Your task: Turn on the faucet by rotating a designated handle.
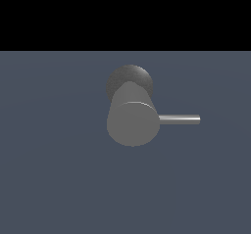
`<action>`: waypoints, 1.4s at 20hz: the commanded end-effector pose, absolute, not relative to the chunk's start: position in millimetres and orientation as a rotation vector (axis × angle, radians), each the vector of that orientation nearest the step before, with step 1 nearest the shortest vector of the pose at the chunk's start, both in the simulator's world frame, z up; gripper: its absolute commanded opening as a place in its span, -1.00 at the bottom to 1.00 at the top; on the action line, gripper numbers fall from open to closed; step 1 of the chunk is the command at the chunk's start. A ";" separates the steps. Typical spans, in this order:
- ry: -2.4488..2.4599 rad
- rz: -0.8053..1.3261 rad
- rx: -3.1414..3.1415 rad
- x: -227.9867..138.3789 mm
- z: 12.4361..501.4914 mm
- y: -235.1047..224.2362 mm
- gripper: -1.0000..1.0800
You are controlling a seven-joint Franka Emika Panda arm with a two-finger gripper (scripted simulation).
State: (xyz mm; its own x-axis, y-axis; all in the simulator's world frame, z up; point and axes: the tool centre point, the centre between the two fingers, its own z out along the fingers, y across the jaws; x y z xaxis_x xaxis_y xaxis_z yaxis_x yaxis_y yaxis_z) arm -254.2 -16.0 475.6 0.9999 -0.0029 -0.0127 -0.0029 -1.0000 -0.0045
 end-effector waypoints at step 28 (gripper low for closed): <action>-0.065 -0.403 -2.630 -239.0 546.4 -15.3 -1.00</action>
